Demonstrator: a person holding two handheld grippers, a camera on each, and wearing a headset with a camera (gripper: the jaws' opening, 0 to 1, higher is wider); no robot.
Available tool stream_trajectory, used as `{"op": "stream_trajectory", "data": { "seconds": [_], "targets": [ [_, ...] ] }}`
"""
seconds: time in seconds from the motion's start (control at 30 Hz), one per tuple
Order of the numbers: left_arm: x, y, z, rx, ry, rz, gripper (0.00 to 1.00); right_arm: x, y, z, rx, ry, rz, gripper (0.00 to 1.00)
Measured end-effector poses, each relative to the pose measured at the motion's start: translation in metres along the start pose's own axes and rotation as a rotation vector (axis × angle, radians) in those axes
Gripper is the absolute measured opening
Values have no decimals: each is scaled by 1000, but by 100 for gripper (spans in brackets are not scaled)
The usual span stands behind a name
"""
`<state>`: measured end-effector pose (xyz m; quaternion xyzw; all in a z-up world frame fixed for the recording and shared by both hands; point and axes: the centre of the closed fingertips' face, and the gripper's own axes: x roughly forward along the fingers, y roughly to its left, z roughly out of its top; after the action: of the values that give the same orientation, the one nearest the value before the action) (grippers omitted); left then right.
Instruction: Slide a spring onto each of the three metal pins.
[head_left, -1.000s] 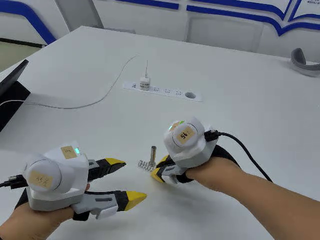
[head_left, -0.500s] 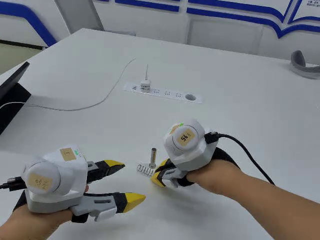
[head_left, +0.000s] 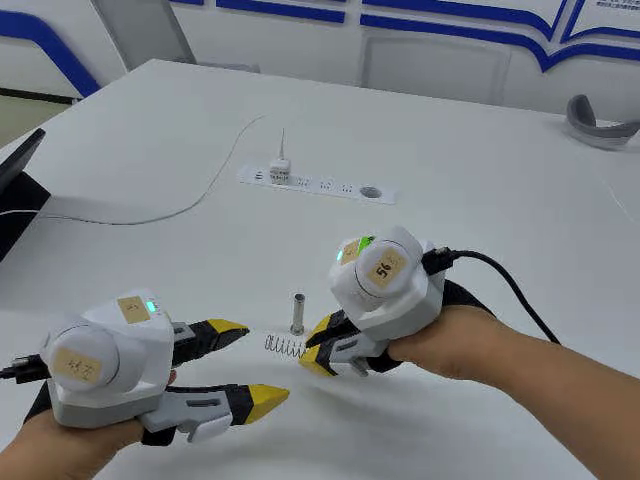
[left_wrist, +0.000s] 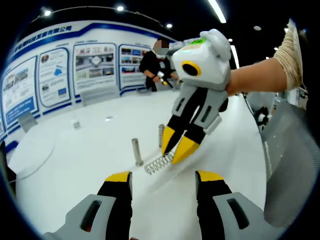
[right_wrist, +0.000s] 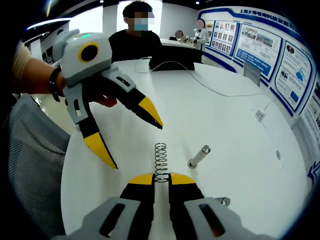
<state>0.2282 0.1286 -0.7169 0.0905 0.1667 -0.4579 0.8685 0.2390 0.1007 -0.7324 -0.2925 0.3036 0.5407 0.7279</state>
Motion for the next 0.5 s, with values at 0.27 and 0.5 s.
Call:
{"op": "stream_trajectory", "data": {
  "seconds": [0.27, 0.5],
  "targets": [
    [4, -10, 3, 38, -7, -36, 42, -18, 15, 4, -91, 7, 71, 11],
    [5, -20, 4, 82, -9, -74, 30, -21, 26, 1, -127, 26, 127, 11]
  ]
}}
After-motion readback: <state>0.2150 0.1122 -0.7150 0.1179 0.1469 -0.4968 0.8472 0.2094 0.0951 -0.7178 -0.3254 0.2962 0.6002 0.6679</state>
